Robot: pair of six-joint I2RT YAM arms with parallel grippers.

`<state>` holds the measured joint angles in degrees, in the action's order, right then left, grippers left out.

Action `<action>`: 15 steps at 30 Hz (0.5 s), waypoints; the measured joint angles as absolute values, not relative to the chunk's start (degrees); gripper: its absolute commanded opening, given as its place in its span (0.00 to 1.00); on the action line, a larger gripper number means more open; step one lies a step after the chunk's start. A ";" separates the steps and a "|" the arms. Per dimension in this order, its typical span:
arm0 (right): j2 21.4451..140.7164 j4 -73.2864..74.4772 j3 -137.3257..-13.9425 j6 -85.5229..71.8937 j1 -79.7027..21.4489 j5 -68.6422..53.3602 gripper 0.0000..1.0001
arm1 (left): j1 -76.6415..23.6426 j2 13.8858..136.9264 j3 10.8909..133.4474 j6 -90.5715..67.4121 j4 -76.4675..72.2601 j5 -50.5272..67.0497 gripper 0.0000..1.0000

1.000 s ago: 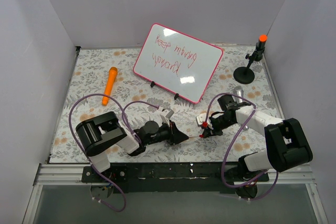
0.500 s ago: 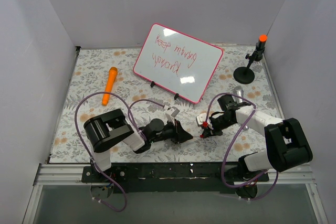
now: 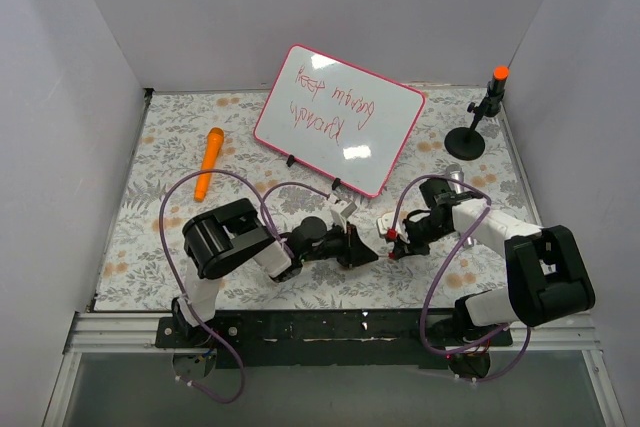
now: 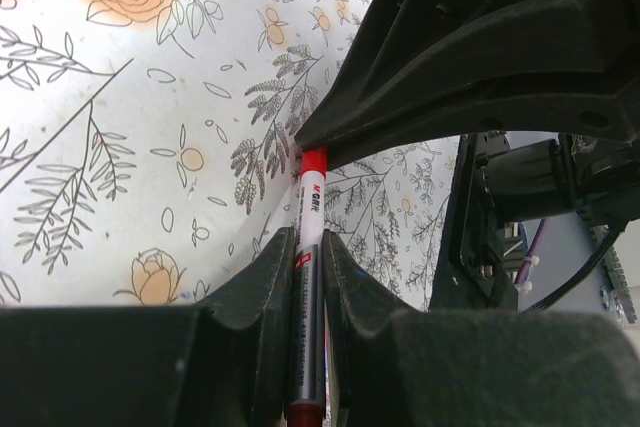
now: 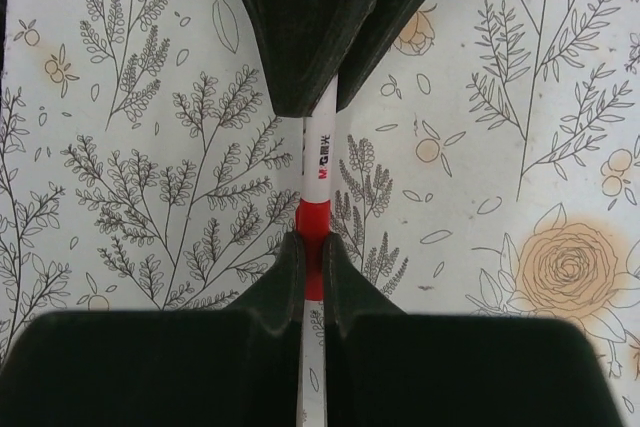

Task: Write a sentence on the whiteboard
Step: Insert the whiteboard marker without the cap into the pen cap.

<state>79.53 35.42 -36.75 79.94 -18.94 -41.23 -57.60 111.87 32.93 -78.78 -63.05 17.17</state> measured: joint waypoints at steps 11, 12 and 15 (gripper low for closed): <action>80.34 37.43 -38.70 80.49 -19.31 -37.15 0.01 | -56.73 116.51 35.77 -78.02 -66.76 19.86 0.00; 80.31 37.52 -38.81 80.42 -19.42 -36.67 0.01 | -56.71 116.92 36.05 -78.02 -67.02 20.05 0.00; 80.14 37.71 -39.22 79.92 -19.84 -34.24 0.01 | -56.71 118.63 37.69 -78.00 -67.40 20.45 0.00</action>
